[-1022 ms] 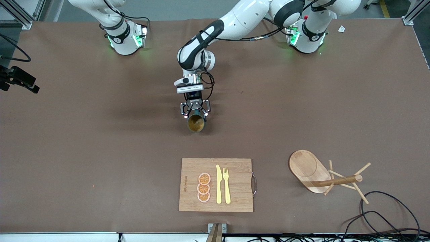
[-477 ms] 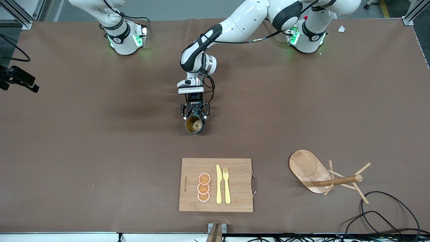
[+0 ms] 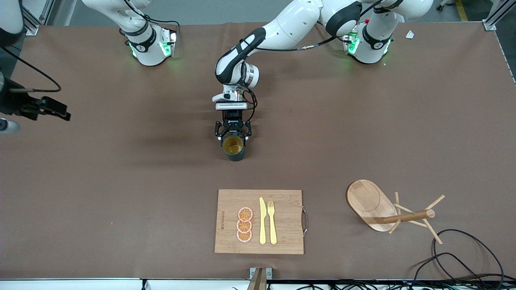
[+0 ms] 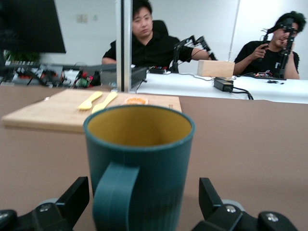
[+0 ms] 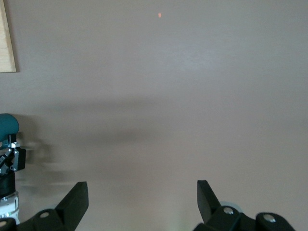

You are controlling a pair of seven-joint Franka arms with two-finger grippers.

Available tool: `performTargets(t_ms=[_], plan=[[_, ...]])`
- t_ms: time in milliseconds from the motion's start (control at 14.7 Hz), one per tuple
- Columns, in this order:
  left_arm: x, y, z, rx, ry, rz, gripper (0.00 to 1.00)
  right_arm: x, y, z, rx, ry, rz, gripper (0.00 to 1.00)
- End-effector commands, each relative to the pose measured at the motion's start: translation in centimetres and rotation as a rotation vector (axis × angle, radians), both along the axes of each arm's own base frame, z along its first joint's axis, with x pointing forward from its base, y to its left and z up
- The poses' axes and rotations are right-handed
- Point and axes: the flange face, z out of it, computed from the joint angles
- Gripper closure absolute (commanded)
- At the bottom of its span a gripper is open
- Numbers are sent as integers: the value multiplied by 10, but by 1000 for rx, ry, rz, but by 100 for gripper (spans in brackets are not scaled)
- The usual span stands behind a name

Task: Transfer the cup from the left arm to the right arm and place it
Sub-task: 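Raise the left gripper away while the right gripper reaches the mug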

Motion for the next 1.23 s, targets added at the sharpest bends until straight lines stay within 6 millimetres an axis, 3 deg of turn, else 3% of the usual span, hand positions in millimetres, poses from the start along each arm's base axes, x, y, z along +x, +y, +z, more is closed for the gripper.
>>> performTargets(t_ms=[0,341,477,749,1022,1158], plan=[[-38,-19,31,-73,44,117,0,11,22,-22,26,22,34,0],[-78,-33,103,-164,132,307,0,30,43,-59,69,43,22,0],[-85,-31,138,-199,178,407,0,36,57,-75,88,54,12,0],[-89,-25,231,-255,311,542,0,46,104,-115,78,67,-13,0],[-52,6,339,-283,550,628,0,42,168,-162,119,82,-57,0],[-16,32,379,-312,627,670,0,35,218,-185,118,95,-51,0]])
